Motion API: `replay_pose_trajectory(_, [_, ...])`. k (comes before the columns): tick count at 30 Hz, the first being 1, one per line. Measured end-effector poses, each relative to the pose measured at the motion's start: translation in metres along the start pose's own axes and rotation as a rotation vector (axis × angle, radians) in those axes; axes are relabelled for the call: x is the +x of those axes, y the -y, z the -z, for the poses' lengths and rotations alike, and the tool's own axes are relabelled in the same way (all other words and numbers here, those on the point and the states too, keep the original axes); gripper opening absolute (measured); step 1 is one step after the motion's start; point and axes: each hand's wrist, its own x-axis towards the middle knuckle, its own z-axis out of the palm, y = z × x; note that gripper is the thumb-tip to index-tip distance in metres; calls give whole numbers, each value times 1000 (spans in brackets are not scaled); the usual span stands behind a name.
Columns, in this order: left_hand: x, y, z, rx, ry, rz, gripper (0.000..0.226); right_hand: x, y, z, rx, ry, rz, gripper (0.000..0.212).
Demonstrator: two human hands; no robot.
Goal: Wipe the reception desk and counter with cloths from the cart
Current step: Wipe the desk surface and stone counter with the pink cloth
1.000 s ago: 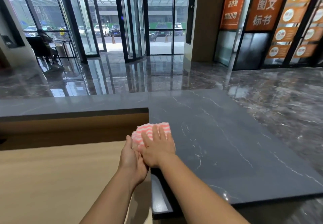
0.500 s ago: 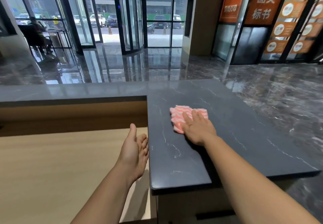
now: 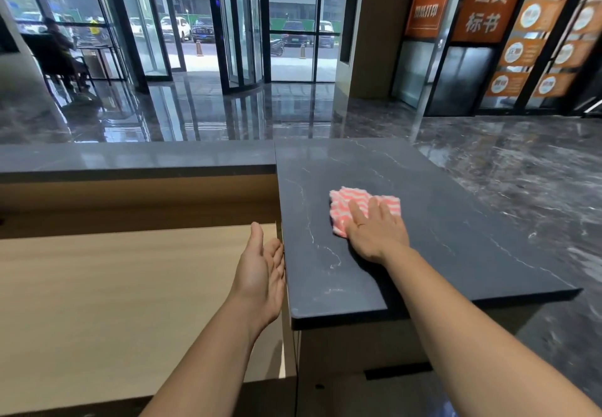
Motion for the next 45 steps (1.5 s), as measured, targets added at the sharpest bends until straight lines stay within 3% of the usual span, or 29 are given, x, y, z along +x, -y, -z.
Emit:
replay_pose_trajectory(3, [0, 4, 2, -10, -2, -14, 81, -23, 34, -12, -19, -4, 100, 56])
replay_pose_trajectory(7, [-4, 12, 3, -71, -75, -82, 55, -50, 73, -24, -52, -11, 252, 56])
replay_pose_trajectory(10, [-11, 17, 2, -110, -142, -124, 40, -61, 83, -28, -80, -12, 333, 57])
replay_pose_trajectory(13, [-15, 19, 4, -12, -220, -150, 40, -61, 73, -25, -48, -11, 358, 56])
replay_pose_trajectory(16, [-20, 18, 1, 131, -254, -147, 43, -53, 44, -18, -40, -11, 300, 55])
replay_pose_trajectory(20, [-29, 19, -7, 352, -238, -154, 23, -37, -12, -5, -27, -18, 124, 55])
replay_pose_trajectory(28, [-34, 16, -8, 600, -184, -144, 46, -34, -81, 9, 27, -2, -163, 56])
replay_pose_trajectory(32, [-36, 19, -6, 514, -165, -123, 43, -51, -51, 3, 33, 6, -138, 56])
replay_pose_trajectory(40, [-49, 27, -5, 243, -249, -87, 16, -100, 48, -32, -51, -41, 194, 57])
replay_pose_trajectory(45, [-55, 21, -13, 99, -318, -95, 21, -119, 68, -39, -50, -72, 339, 55])
